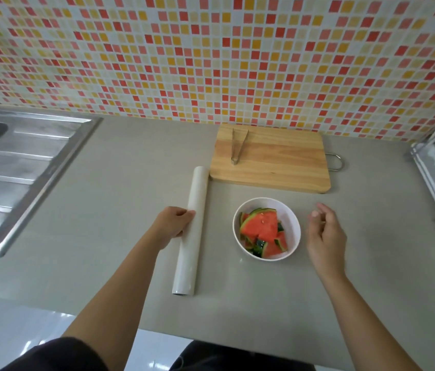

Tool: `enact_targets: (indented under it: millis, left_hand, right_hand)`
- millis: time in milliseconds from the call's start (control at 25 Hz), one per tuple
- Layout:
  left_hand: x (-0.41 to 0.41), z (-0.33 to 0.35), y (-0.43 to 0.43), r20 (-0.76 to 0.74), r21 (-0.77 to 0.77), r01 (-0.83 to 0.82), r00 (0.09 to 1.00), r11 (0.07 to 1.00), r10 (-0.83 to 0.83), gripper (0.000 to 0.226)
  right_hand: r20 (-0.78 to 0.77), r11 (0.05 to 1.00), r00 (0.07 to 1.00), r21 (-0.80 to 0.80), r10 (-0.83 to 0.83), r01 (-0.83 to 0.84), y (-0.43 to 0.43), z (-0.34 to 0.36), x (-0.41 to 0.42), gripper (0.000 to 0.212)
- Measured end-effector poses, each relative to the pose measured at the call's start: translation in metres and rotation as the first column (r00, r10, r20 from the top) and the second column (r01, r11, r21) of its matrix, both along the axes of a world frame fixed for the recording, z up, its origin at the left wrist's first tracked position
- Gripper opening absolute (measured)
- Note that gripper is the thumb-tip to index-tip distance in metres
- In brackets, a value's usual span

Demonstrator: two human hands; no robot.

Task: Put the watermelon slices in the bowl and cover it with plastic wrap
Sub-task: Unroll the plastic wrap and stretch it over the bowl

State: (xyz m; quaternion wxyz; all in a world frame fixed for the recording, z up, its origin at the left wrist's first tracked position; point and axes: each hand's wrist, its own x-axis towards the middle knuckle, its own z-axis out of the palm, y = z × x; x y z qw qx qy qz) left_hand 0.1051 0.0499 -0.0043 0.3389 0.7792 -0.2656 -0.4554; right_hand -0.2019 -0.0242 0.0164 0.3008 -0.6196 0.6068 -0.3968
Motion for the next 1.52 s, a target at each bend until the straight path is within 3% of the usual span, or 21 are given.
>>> enact_targets:
  millis: [200,360,440,560,720,920,1000,1160,1240,1400,1520]
  left_hand:
    - [-0.007,0.020,0.007,-0.220,-0.076,-0.123,0.970,0.990,0.103,0.027]
    - [-0.018,0.064,0.008,-0.290,-0.289,-0.089,0.957,0.953,0.001,0.026]
    - [-0.030,0.091,0.001,-0.268,-0.428,-0.019,0.957,0.904,-0.107,0.024]
    - [-0.053,0.123,-0.016,-0.213,-0.534,0.062,0.955,0.843,-0.205,0.027]
    - [-0.080,0.141,-0.036,-0.074,-0.577,0.130,0.975,0.806,-0.211,0.025]
    - [-0.107,0.135,-0.044,0.211,-0.639,0.276,0.961,0.718,-0.182,0.026]
    - [-0.120,0.132,-0.043,0.218,-0.667,0.271,0.962,0.694,-0.166,0.027]
    - [-0.137,0.127,-0.039,0.150,-0.704,0.180,0.983,0.687,-0.104,0.032]
    - [-0.141,0.125,-0.036,0.137,-0.732,0.171,0.985,0.659,-0.103,0.032]
    - [-0.146,0.123,-0.034,0.126,-0.723,0.130,0.990,0.679,-0.056,0.030]
    - [-0.149,0.121,-0.039,0.185,-0.698,0.136,0.983,0.703,-0.005,0.050]
  right_hand:
    - [0.048,0.969,0.969,0.041,0.242,-0.244,-0.016,0.036,0.025,0.020]
    - [0.043,0.912,0.911,0.011,0.410,-0.411,-0.032,0.068,0.058,0.017]
    - [0.149,0.888,0.880,0.022,0.451,-0.459,-0.042,0.093,0.077,0.016]
    - [0.432,0.872,0.796,0.044,0.424,-0.488,-0.054,0.138,0.099,0.019]
    - [0.448,0.891,0.789,-0.037,0.420,-0.453,-0.068,0.172,0.096,0.022]
    - [0.461,0.950,0.831,-0.129,0.311,-0.284,-0.073,0.178,0.078,0.002]
    - [0.427,0.960,0.860,-0.133,0.279,-0.245,-0.074,0.176,0.075,0.005]
    - [0.558,0.966,0.806,0.033,0.195,-0.256,-0.074,0.175,0.074,0.008]
    - [0.517,0.960,0.821,-0.001,0.240,-0.280,-0.073,0.176,0.072,0.009]
    - [0.416,0.963,0.877,-0.215,0.242,-0.164,-0.071,0.185,0.073,0.002]
    - [0.461,0.967,0.853,-0.181,0.243,-0.177,-0.069,0.191,0.077,0.005]
